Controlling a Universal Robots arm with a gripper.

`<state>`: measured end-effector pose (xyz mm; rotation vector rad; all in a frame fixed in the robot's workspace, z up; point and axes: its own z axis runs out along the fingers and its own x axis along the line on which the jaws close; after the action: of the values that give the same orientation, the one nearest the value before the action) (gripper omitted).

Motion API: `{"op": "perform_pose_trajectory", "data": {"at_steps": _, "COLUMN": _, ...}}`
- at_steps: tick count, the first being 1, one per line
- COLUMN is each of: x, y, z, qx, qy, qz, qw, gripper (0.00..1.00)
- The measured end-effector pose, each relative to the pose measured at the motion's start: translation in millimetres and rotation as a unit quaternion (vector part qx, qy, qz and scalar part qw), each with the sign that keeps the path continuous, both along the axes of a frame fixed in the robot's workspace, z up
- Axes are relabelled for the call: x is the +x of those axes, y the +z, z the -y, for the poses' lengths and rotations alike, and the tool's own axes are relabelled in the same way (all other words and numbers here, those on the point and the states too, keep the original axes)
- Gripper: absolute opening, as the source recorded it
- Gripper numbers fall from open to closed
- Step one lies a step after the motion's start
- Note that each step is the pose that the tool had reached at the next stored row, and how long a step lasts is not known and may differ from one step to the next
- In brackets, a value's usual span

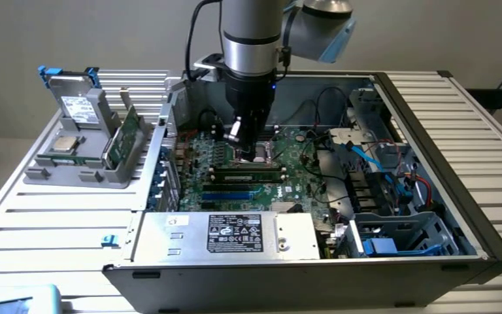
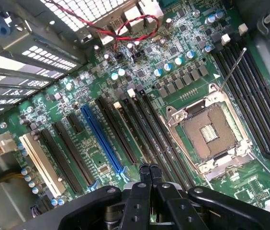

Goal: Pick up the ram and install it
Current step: 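Press down the ram until it locks into place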

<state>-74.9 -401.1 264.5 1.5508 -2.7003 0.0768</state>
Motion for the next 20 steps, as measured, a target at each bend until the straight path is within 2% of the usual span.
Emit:
{"op": "perform_pose_trajectory", "data": {"at_steps": 6, "x": 0.0, "y": 0.0, "z": 0.0, "qx": 0.0, "qy": -0.031, "qz": 0.0052, "qw": 0.9995, "gripper": 0.11}}
{"op": "perform_pose_trajectory", "data": {"at_steps": 11, "x": 0.0, "y": 0.1, "z": 0.0, "qx": 0.0, "qy": -0.057, "qz": 0.0094, "qw": 0.9983, "gripper": 0.11}}
{"op": "perform_pose_trajectory", "data": {"at_steps": 20, "x": 0.0, "y": 0.1, "z": 0.0, "qx": 0.0, "qy": -0.105, "qz": 0.0159, "qw": 0.9943, "gripper": 0.11}}
